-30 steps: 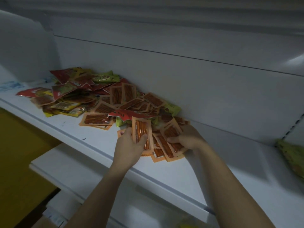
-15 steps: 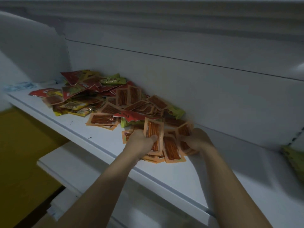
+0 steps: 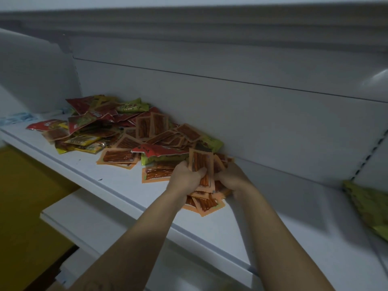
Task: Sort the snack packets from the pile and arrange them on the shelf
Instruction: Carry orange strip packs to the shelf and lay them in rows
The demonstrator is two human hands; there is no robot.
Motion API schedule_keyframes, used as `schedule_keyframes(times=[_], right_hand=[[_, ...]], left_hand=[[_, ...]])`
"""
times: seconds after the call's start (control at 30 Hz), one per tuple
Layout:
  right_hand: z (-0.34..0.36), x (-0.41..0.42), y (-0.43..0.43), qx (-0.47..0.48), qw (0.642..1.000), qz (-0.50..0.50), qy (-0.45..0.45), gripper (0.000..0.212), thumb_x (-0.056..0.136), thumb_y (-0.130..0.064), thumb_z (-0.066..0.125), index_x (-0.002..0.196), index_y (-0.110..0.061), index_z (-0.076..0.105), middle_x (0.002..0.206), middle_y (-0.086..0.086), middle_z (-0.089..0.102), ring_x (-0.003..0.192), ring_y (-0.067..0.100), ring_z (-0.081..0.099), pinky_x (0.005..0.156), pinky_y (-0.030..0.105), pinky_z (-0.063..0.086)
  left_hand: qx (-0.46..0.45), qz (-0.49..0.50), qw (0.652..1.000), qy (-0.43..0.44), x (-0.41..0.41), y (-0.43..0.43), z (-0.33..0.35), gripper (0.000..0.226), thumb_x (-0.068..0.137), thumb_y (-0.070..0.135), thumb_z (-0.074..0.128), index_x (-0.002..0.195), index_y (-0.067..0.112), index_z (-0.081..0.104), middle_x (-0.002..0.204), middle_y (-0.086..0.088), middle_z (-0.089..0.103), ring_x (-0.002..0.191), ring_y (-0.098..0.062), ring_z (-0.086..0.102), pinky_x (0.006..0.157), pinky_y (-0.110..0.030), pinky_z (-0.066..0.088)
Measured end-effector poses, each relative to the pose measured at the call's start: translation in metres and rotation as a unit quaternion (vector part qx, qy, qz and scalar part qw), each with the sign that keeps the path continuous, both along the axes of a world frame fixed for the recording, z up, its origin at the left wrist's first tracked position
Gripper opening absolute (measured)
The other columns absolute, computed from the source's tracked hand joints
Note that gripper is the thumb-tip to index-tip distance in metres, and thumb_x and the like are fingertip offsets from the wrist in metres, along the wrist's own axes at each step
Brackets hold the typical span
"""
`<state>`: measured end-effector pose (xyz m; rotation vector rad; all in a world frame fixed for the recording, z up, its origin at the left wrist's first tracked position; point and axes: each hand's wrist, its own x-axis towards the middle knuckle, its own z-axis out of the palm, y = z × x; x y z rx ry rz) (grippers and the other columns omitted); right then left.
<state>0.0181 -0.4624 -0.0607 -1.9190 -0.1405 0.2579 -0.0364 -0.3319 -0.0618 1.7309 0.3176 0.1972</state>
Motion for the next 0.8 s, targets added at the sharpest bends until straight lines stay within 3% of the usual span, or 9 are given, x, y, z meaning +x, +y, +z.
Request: schedule_keyframes(times=[0.13,0.2,0.3,0.43,0.57,0.7,0.8], right_hand=[[0.001,0.0,-0.005,0.073,0.997,-0.01,0.039,0.016,0.08,0.004,0.07,0.09,-0.009,0.073,0.083,0.016,0.074,0.066,0.026,0.072,0.056,0.033,0.059],[0.002,-0.001,-0.005,0.121,0.99,-0.037,0.056,0.013,0.081,0.003,0.072,0.089,-0.008,0.072,0.078,0.013,0.074,0.064,0.025,0.071,0.053,0.031,0.057],[-0.001,0.003,-0.006,0.203,0.973,-0.088,0.069,0.016,0.084,-0.001,0.073,0.098,-0.004,0.07,0.08,0.008,0.072,0.066,0.019,0.07,0.05,0.025,0.053],[0.001,0.007,-0.009,0.27,0.953,-0.123,0.056,0.009,0.087,-0.003,0.07,0.095,-0.006,0.07,0.084,0.009,0.073,0.065,0.018,0.07,0.048,0.025,0.053],[0.007,0.018,-0.021,0.259,0.952,-0.164,-0.013,0.003,0.088,-0.009,0.07,0.088,-0.012,0.071,0.091,0.012,0.073,0.073,0.022,0.068,0.066,0.032,0.057],[0.015,0.023,-0.043,0.368,0.928,-0.055,0.001,0.015,0.088,-0.008,0.064,0.102,-0.004,0.07,0.096,0.013,0.074,0.086,0.026,0.071,0.077,0.039,0.057],[0.013,0.016,-0.041,0.342,0.935,0.033,0.087,0.03,0.082,-0.018,0.065,0.109,-0.005,0.068,0.104,0.015,0.073,0.093,0.026,0.072,0.074,0.039,0.059]], left_hand=[[0.015,0.009,1.0,-0.024,0.001,-0.004,-0.002,0.019,0.093,0.029,0.066,0.111,0.024,0.064,0.1,0.006,0.067,0.102,-0.021,0.063,0.09,-0.038,0.051],[-0.001,0.012,1.0,-0.023,0.001,-0.003,-0.003,0.008,0.093,0.023,0.067,0.1,0.025,0.064,0.094,0.009,0.067,0.098,-0.021,0.064,0.086,-0.035,0.052],[-0.026,0.008,1.0,-0.01,0.002,0.002,-0.004,0.01,0.092,0.016,0.068,0.087,0.025,0.067,0.09,0.0,0.073,0.092,-0.026,0.069,0.088,-0.042,0.056],[-0.063,0.023,0.998,-0.007,0.002,0.007,-0.002,0.005,0.09,0.012,0.07,0.093,0.017,0.068,0.089,-0.008,0.074,0.084,-0.027,0.072,0.081,-0.043,0.059],[-0.102,0.036,0.993,-0.04,0.003,0.005,-0.005,0.011,0.089,0.01,0.071,0.099,0.014,0.069,0.092,-0.006,0.076,0.087,-0.026,0.073,0.085,-0.048,0.058],[-0.13,0.053,0.986,-0.087,0.007,0.003,-0.009,0.018,0.086,0.012,0.074,0.103,0.016,0.07,0.096,0.0,0.076,0.095,-0.023,0.071,0.093,-0.051,0.054],[-0.132,0.077,0.983,-0.106,0.013,0.002,-0.013,0.018,0.084,0.017,0.076,0.1,0.023,0.069,0.096,0.009,0.076,0.098,-0.018,0.07,0.096,-0.05,0.052]])
